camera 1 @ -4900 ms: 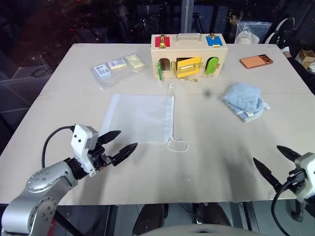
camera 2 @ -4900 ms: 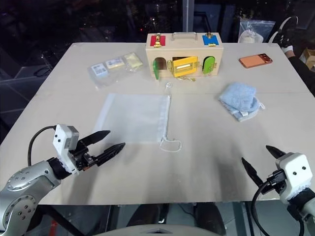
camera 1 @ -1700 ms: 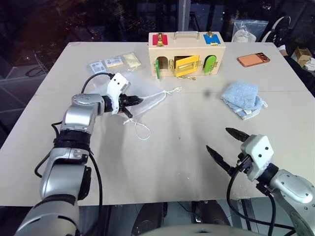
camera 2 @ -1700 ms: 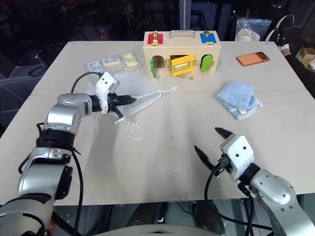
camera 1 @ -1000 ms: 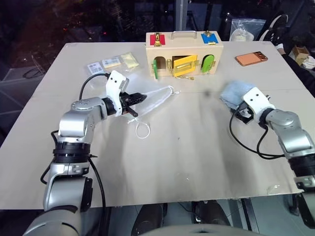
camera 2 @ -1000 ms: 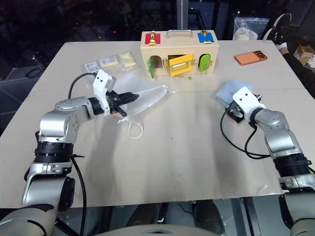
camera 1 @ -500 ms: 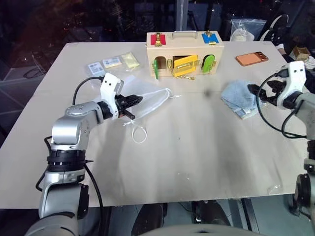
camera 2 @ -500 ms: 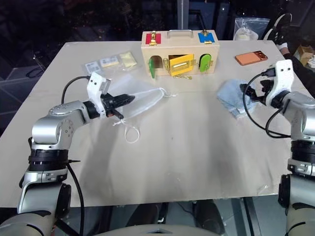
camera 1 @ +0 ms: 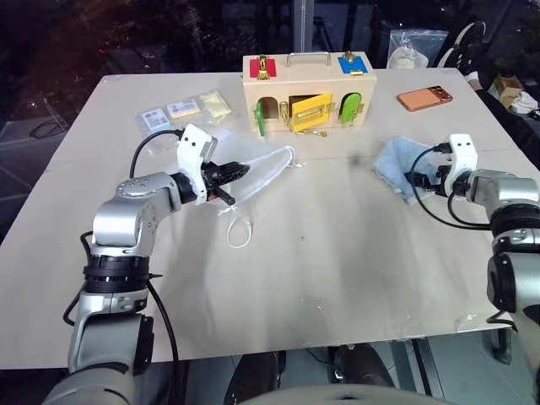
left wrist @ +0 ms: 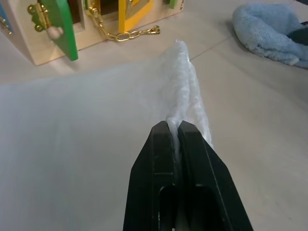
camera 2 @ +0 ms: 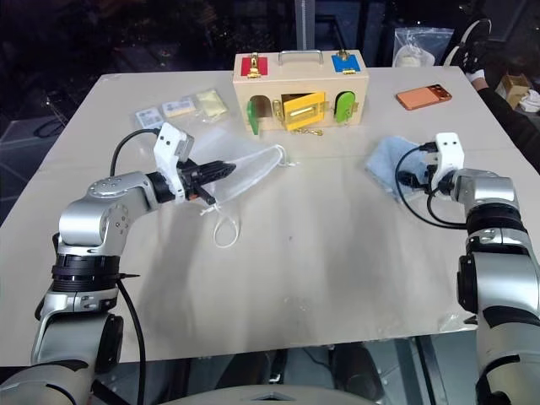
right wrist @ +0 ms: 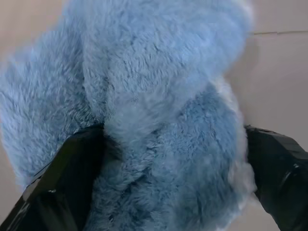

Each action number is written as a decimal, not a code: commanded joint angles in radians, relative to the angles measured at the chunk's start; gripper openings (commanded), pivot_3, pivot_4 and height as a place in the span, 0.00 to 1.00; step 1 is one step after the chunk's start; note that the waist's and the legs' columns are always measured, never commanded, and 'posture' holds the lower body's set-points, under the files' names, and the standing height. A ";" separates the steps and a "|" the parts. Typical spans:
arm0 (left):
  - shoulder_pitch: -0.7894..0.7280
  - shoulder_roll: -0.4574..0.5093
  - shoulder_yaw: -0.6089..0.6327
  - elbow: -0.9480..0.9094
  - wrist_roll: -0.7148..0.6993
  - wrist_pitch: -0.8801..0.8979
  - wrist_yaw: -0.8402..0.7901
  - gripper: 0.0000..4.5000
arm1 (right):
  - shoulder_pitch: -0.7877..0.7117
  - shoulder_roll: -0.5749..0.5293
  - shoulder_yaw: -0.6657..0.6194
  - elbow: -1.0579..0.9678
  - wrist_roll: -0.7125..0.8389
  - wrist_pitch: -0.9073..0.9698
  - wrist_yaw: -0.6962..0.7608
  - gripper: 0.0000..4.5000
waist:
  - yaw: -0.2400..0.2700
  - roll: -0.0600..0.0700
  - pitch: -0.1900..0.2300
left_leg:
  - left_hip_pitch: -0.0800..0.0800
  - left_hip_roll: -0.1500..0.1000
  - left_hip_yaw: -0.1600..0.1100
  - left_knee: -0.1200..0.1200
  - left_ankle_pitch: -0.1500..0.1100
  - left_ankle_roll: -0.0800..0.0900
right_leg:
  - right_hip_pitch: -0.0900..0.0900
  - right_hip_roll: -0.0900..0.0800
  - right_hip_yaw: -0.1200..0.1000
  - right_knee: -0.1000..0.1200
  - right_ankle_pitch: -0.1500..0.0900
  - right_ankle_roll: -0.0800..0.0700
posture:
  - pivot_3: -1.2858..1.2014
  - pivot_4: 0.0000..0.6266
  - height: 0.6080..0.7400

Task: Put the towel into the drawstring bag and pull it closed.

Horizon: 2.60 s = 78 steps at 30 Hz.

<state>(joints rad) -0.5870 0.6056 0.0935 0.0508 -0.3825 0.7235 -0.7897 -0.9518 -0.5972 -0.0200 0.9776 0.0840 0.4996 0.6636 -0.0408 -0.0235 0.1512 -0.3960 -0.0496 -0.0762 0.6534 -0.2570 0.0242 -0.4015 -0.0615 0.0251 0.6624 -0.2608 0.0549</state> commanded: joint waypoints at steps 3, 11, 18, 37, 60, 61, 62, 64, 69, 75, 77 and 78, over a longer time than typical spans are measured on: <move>-0.023 0.008 -0.001 -0.001 0.003 -0.035 -0.005 0.00 | 0.073 0.054 0.123 0.108 -0.132 -0.170 0.023 0.66 | 0.000 -0.006 -0.004 | 0.008 0.000 -0.003 0.000 0.000 0.000 | 0.009 0.000 -0.001 0.000 0.000 0.000 | 0.52 0.24 1.00; -0.029 0.011 0.009 0.015 -0.009 -0.030 -0.005 0.00 | 0.086 0.065 -0.062 -0.012 0.062 -0.092 0.154 0.01 | 0.000 -0.008 -0.005 | 0.020 0.000 -0.005 -0.001 -0.003 0.004 | 0.022 0.000 -0.002 -0.001 0.000 0.000 | 0.52 0.24 1.00; -0.057 -0.007 0.008 0.035 -0.032 -0.009 -0.007 0.00 | 0.390 0.096 -0.260 -0.948 0.556 0.425 0.184 0.01 | 0.001 -0.001 -0.004 | -0.006 0.000 -0.007 0.000 0.001 -0.002 | -0.004 0.000 0.000 0.001 0.000 0.000 | 0.52 0.24 1.00; -0.097 -0.094 -0.037 -0.043 -0.028 -0.059 0.022 0.00 | 0.374 0.448 0.136 -1.037 0.399 0.482 -0.257 0.01 | 0.004 0.001 -0.006 | -0.015 -0.004 -0.011 0.003 0.002 -0.003 | -0.013 -0.001 -0.004 0.001 0.003 0.000 | 0.52 0.24 1.00; 0.085 -0.043 -0.135 -0.249 0.003 -0.164 -0.048 0.00 | 0.209 0.588 0.021 -0.811 0.442 0.480 -0.224 0.01 | 0.001 0.001 -0.006 | -0.014 -0.003 -0.010 0.002 0.002 -0.003 | -0.013 0.001 -0.003 0.001 0.003 0.000 | 0.52 0.24 1.00; 0.074 -0.054 -0.126 -0.256 -0.015 -0.140 -0.038 0.00 | 0.214 0.607 0.012 -0.798 0.448 0.462 -0.221 0.01 | 0.003 0.001 -0.006 | -0.014 -0.003 -0.010 0.002 0.002 -0.003 | -0.012 0.001 -0.003 0.001 0.003 0.000 | 0.52 0.24 1.00; 0.068 -0.059 -0.121 -0.263 -0.033 -0.109 -0.036 0.00 | 0.214 0.637 -0.026 -0.777 0.475 0.453 -0.230 0.01 | 0.003 0.001 -0.006 | -0.014 -0.003 -0.010 0.002 0.002 -0.003 | -0.012 0.001 -0.003 0.001 0.003 0.000 | 0.52 0.24 1.00; 0.084 -0.046 -0.119 -0.283 -0.057 -0.063 -0.050 0.00 | 0.200 0.690 -0.118 -0.727 0.528 0.417 -0.254 0.01 | -0.002 0.001 -0.006 | -0.014 -0.003 -0.010 0.003 0.002 -0.003 | -0.012 0.001 -0.003 0.002 0.003 0.000 | 0.52 0.24 1.00; 0.159 -0.020 -0.058 -0.314 -0.129 0.041 -0.034 0.00 | 0.210 0.751 -0.273 -0.602 0.651 0.298 -0.173 0.01 | -0.004 0.002 -0.005 | -0.011 -0.003 -0.008 0.000 0.002 -0.003 | -0.011 0.001 -0.001 0.002 0.003 0.000 | 0.52 0.24 1.00; 0.114 -0.003 0.075 -0.266 -0.299 0.285 0.011 0.00 | 0.300 0.780 -0.247 -0.581 0.664 0.232 -0.080 0.01 | -0.003 0.002 -0.005 | -0.009 -0.002 -0.008 0.000 0.002 -0.003 | -0.011 0.006 0.000 0.003 0.003 0.000 | 0.52 0.24 1.00; 0.104 0.006 0.090 -0.275 -0.358 0.359 0.006 0.00 | 0.327 0.786 -0.232 -0.630 0.693 0.260 -0.071 0.01 | -0.004 0.002 -0.005 | -0.008 -0.002 -0.007 0.000 0.002 -0.003 | -0.010 0.006 0.000 0.003 0.003 0.000 | 0.52 0.24 1.00; 0.099 0.007 0.093 -0.280 -0.379 0.385 0.007 0.00 | 0.335 0.787 -0.222 -0.645 0.703 0.269 -0.067 0.01 | -0.004 0.003 -0.005 | -0.008 -0.002 -0.007 0.000 0.002 -0.003 | -0.010 0.006 0.001 0.003 0.003 0.000 | 0.52 0.24 1.00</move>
<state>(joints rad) -0.4762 0.6080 0.1673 -0.2060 -0.7102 1.0623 -0.7806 -0.6155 0.1346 -0.2504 0.4001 0.7416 0.7658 0.5701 -0.0451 -0.0208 0.1461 -0.4040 -0.0512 -0.0833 0.6529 -0.2549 0.0213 -0.4119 -0.0551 0.0262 0.6651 -0.2582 0.0554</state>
